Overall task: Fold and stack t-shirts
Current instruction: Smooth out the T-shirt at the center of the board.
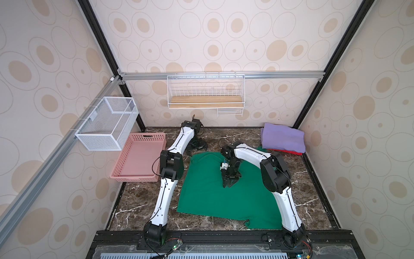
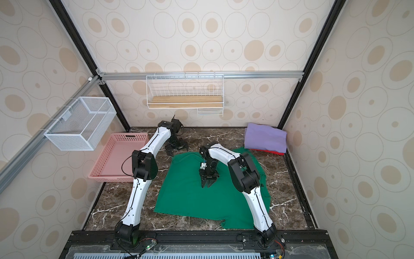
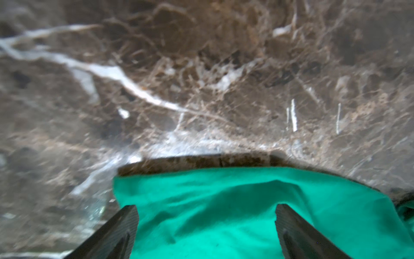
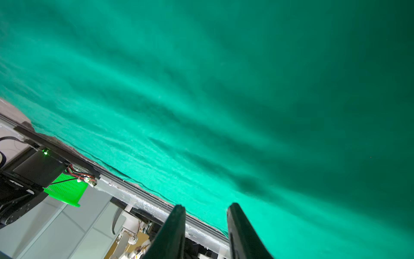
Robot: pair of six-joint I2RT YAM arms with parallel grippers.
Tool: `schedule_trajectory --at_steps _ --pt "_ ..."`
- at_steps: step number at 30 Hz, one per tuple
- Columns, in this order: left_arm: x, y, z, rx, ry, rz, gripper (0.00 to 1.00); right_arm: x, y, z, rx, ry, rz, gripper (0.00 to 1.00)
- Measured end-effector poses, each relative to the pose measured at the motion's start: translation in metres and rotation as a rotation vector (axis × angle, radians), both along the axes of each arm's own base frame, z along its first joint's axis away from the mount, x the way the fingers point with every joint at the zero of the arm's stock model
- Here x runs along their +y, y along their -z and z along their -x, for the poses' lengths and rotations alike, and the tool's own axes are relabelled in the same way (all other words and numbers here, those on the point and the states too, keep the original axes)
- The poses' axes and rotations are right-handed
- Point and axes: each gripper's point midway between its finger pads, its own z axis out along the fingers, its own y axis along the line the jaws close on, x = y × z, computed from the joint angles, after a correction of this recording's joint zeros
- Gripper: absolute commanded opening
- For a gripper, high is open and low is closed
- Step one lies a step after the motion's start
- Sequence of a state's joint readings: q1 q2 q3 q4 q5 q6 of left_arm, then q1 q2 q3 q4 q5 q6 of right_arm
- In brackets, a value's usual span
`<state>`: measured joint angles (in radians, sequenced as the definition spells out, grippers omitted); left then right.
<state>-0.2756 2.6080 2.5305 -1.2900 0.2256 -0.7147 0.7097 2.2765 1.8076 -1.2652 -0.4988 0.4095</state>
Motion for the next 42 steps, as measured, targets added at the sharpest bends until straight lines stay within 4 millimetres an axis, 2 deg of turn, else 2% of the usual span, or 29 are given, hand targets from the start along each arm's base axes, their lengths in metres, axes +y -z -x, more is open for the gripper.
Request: schedule_trajectory --at_steps 5,13,17,25,31,34,36,39,42 --pt "-0.007 0.015 -0.006 0.001 -0.016 0.030 0.99 0.003 -0.001 0.003 0.006 -0.006 -0.006 0.38" --pt "-0.006 0.013 -0.029 -0.069 -0.029 0.062 0.99 -0.007 0.013 0.019 0.069 0.004 0.021 0.38" --pt "0.004 0.012 -0.043 -0.109 -0.046 0.075 0.99 -0.010 0.014 0.028 0.113 0.016 0.016 0.38" --pt "0.038 0.007 -0.073 -0.199 -0.074 0.097 0.99 -0.015 0.015 0.044 0.130 0.024 -0.017 0.38" --pt "0.038 0.003 -0.083 -0.238 -0.055 0.139 0.99 -0.013 0.015 0.063 0.137 0.000 -0.031 0.38" --pt "0.030 0.003 -0.069 -0.220 -0.023 0.131 0.99 -0.009 0.015 0.071 0.135 -0.017 -0.024 0.38" --pt "0.027 0.003 -0.049 -0.181 0.003 0.100 0.99 -0.010 0.013 0.071 0.124 -0.024 -0.005 0.38" --pt "0.014 -0.006 -0.006 -0.123 0.041 0.059 0.99 -0.011 0.008 0.066 0.104 -0.023 0.023 0.39" --pt "-0.009 -0.035 0.050 -0.101 0.095 0.052 0.99 -0.013 -0.002 0.052 0.063 -0.008 0.030 0.39"
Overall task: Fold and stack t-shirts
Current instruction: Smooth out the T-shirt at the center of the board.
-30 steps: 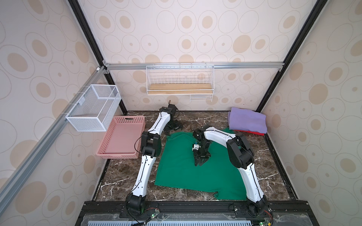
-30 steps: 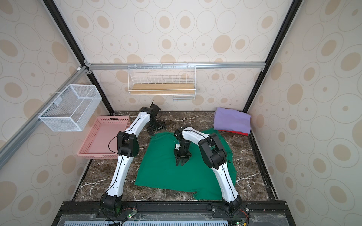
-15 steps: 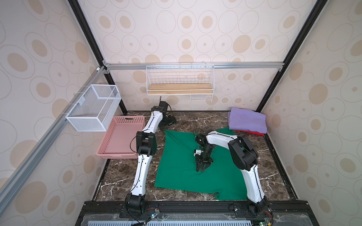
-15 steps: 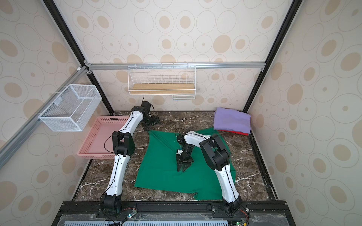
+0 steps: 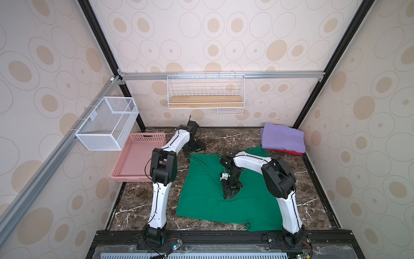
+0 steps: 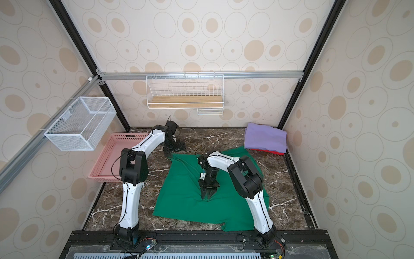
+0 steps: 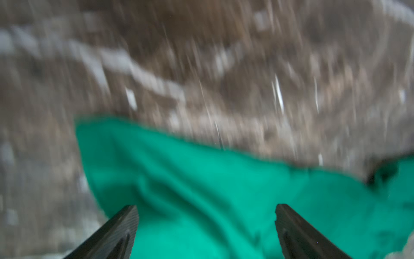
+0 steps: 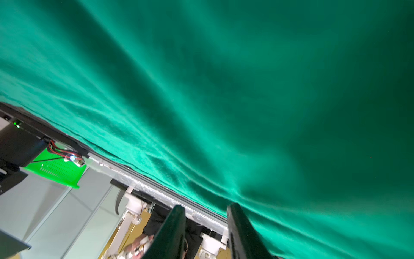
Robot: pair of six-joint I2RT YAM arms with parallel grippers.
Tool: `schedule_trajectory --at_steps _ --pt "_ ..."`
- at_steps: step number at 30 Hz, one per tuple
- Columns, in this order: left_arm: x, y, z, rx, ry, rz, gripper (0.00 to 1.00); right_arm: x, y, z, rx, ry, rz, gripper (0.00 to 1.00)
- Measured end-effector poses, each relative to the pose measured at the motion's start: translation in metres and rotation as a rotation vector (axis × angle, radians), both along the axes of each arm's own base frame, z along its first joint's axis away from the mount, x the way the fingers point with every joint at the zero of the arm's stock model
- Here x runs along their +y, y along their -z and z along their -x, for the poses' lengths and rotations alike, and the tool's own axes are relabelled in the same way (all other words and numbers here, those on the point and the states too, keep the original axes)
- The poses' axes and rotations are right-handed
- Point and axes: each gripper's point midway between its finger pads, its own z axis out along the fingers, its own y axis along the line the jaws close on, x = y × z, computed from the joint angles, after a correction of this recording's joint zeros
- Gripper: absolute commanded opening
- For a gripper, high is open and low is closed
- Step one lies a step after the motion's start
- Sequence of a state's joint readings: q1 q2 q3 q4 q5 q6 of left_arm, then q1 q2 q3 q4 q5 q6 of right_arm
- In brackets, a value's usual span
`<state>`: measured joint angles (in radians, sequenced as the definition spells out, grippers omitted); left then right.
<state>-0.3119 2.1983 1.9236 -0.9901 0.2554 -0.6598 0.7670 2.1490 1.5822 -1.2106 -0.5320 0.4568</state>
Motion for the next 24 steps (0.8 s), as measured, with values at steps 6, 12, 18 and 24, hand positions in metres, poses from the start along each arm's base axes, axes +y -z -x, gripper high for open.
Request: schedule_trajectory --at_steps 6,12,18,24 --pt "-0.037 -0.062 0.088 -0.063 0.127 0.043 0.99 -0.019 -0.028 -0.030 -0.081 0.071 0.000 0.39" --pt "-0.007 -0.014 0.149 0.098 0.104 -0.022 0.99 -0.048 -0.037 -0.066 -0.129 0.159 0.034 0.39" --pt "0.009 0.039 0.179 0.269 0.093 -0.096 0.99 -0.056 -0.052 -0.124 -0.225 0.225 0.020 0.39" --pt "0.010 0.061 0.183 0.331 0.094 -0.117 0.99 -0.062 -0.046 -0.140 -0.229 0.227 0.035 0.39"
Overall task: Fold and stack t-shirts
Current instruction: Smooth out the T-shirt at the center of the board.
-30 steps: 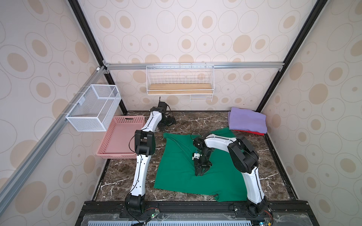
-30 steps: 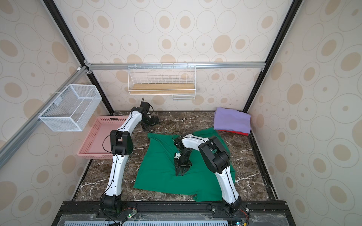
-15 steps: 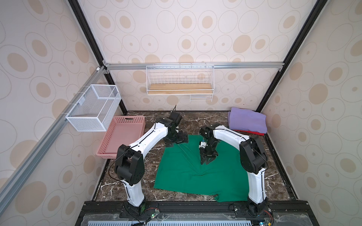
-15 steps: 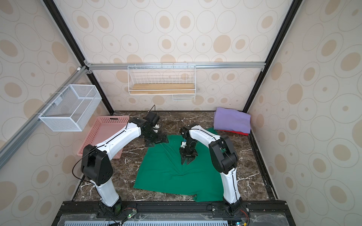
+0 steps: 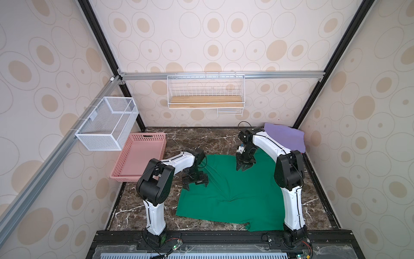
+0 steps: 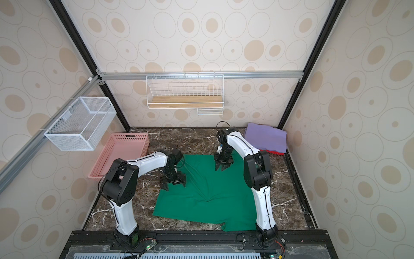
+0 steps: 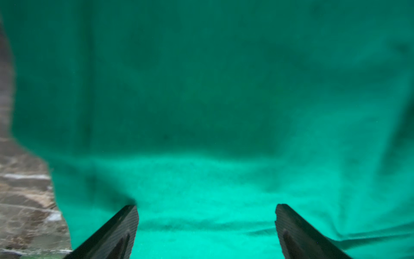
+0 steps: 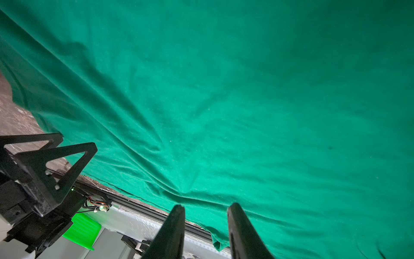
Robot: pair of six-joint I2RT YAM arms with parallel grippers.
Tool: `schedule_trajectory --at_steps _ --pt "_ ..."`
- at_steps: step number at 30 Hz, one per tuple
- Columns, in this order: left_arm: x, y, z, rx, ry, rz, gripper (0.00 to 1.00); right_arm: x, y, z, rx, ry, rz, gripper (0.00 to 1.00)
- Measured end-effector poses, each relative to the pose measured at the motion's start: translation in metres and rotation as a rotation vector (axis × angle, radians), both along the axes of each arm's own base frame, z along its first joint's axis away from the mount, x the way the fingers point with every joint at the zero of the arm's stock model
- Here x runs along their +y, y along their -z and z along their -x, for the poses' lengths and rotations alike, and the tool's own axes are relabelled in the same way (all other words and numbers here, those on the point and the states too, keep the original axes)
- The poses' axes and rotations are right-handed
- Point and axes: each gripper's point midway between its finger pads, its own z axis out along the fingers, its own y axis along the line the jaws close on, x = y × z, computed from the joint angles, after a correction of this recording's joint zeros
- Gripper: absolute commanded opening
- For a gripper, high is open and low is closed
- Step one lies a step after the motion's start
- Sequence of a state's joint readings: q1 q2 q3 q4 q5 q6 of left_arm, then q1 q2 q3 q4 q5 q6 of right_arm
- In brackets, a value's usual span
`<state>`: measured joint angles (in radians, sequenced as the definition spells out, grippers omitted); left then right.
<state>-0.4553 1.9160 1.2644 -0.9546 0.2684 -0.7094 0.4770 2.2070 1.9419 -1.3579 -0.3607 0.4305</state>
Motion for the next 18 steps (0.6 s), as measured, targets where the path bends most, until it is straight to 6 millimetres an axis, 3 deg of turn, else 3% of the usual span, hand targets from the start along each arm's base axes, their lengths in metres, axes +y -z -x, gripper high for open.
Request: schedule_trajectory --at_steps 5,13,18 --pt "0.004 0.002 0.005 0.012 0.012 -0.011 0.99 -0.008 0.010 0.000 0.036 0.002 0.013 0.39" --pt "0.029 0.000 0.050 0.065 0.021 -0.054 0.99 -0.025 0.017 -0.011 0.053 0.038 0.012 0.39" --pt "0.039 -0.009 0.064 0.076 0.024 -0.075 0.99 -0.027 0.017 -0.013 0.049 0.038 0.007 0.39"
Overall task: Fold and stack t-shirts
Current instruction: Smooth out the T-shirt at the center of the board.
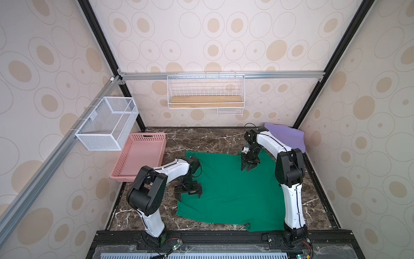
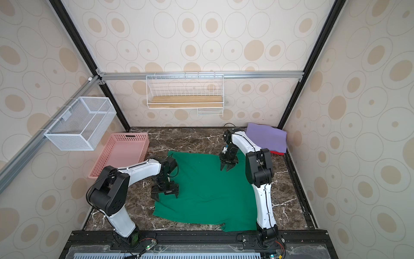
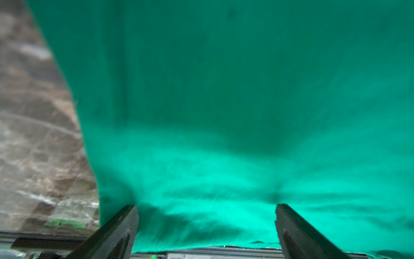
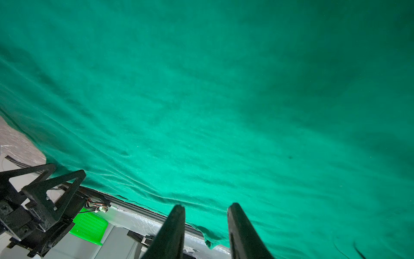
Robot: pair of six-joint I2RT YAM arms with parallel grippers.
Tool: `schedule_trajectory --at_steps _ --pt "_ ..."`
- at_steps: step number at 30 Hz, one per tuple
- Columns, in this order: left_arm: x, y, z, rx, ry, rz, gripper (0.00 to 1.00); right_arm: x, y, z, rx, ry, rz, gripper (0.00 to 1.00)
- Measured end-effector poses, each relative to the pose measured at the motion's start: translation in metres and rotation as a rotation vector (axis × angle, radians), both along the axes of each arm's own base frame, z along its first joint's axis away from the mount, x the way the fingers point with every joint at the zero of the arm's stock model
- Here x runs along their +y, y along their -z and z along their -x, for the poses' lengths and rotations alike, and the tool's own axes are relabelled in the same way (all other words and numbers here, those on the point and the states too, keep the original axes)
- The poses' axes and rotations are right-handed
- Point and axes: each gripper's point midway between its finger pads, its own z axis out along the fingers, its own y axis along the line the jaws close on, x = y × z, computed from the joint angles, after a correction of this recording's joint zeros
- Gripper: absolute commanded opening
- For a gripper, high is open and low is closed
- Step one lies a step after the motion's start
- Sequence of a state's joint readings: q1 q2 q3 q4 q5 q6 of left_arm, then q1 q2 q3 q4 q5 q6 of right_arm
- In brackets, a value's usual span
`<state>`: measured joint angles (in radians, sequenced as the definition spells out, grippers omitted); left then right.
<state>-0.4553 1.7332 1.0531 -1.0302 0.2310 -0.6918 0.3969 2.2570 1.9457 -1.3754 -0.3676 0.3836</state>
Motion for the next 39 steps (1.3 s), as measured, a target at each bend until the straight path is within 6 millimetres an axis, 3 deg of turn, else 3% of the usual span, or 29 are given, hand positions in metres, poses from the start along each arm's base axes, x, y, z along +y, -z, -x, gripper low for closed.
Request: schedule_trajectory --at_steps 5,8,12,16,20,23,31,39 --pt "-0.002 -0.024 -0.010 -0.057 -0.007 0.011 0.99 -0.016 0.002 0.001 -0.012 0.028 0.058 0.39" --pt "-0.010 -0.050 -0.023 -0.140 -0.030 0.052 0.99 -0.058 0.001 0.019 0.006 0.142 0.122 0.39" --pt "-0.023 -0.085 -0.047 -0.245 -0.057 0.114 0.99 -0.116 -0.018 0.037 -0.015 0.312 0.162 0.39" --pt "-0.047 -0.101 -0.090 -0.293 -0.060 0.154 0.99 -0.113 -0.023 0.030 -0.044 0.313 0.141 0.39" --pt "-0.074 -0.089 -0.142 -0.297 -0.042 0.167 0.99 -0.098 -0.006 0.007 -0.023 0.283 0.126 0.38" --pt "-0.085 -0.070 -0.167 -0.275 -0.022 0.154 0.99 -0.093 0.009 -0.019 -0.025 0.270 0.123 0.38" --pt "-0.079 -0.034 -0.177 -0.190 -0.036 0.110 0.99 -0.094 0.026 -0.057 -0.039 0.230 0.153 0.38" --pt "-0.061 -0.011 -0.219 -0.181 -0.133 0.120 0.99 -0.091 0.044 -0.080 -0.024 0.213 0.162 0.39"
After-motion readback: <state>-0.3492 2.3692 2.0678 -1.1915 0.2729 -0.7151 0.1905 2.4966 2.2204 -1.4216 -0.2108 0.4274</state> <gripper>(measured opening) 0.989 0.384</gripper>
